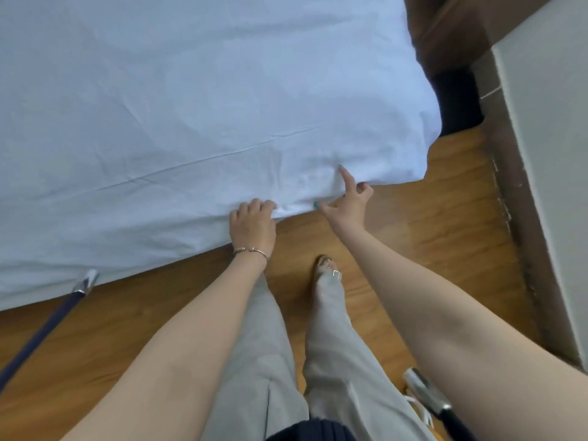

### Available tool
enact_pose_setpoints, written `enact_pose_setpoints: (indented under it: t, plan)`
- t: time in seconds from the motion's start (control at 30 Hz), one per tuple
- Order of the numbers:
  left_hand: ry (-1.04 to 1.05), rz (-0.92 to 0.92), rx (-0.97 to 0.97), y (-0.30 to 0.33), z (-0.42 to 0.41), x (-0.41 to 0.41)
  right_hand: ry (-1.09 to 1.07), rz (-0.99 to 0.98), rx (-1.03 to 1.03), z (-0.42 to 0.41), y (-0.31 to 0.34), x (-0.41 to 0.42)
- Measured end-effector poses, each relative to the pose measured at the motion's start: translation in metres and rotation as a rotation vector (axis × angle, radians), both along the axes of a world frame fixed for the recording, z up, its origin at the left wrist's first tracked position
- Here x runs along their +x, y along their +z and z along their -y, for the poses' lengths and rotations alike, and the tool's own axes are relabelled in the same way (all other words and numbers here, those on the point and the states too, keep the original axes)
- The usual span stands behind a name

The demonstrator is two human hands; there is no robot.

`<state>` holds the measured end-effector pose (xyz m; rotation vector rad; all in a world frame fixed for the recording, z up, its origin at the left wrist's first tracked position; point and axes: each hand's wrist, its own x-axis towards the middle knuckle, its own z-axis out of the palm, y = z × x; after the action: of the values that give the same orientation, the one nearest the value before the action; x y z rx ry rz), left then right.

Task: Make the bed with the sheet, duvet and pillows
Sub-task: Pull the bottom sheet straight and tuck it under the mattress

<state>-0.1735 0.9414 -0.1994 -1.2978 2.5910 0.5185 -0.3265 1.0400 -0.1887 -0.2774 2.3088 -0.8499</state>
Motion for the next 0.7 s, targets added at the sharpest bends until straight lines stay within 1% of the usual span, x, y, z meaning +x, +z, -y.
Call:
enact_pose_setpoints:
  t: [0.07,0.1,0.13,0.17,0.23,0.3,0.37,0.4,0.47,0.5,0.53,0.6,0.63,0.7]
  plan:
    - [0.12,-0.071,0.088,0.006,0.0,-0.005,-0.023,0.014,-0.143,-0.007,0.002,-0.014]
    - [0.183,-0.1,0.128,0.011,0.0,-0.007,0.035,0.019,-0.179,-0.013,0.006,-0.02]
    - [0.239,-0.134,0.149,0.018,0.0,-0.009,0.146,-0.003,-0.176,-0.019,0.01,-0.024]
    - [0.283,-0.169,0.163,0.023,0.0,-0.01,0.295,-0.056,-0.129,-0.026,0.015,-0.027]
    - [0.351,-0.229,0.21,0.035,0.002,-0.01,0.572,-0.234,0.052,-0.037,0.019,-0.029]
    - [0.392,-0.315,0.314,0.049,0.004,-0.012,0.703,-0.399,0.188,-0.038,0.015,-0.029]
    - [0.392,-0.364,0.38,0.06,0.005,-0.013,0.711,-0.468,0.226,-0.029,0.011,-0.032]
    - [0.39,-0.378,0.395,0.064,0.006,-0.013,0.697,-0.533,0.232,-0.022,0.012,-0.034]
    - [0.379,-0.403,0.429,0.066,0.006,-0.012,0.644,-0.748,0.171,-0.008,0.01,-0.045]
    - [0.33,-0.358,0.411,0.069,0.004,-0.012,0.631,-0.835,0.124,-0.006,0.01,-0.05]
    - [0.234,-0.244,0.336,0.073,0.002,-0.013,0.647,-0.906,0.083,-0.007,0.011,-0.056]
    - [0.035,0.023,0.046,0.076,-0.005,-0.015,0.756,-0.929,-0.008,-0.016,0.012,-0.067]
    - [-0.01,0.073,-0.073,0.076,-0.008,-0.016,0.81,-0.914,-0.048,-0.021,0.016,-0.072]
    - [0.006,0.037,-0.183,0.081,-0.01,-0.022,0.883,-0.912,-0.082,-0.026,0.03,-0.084]
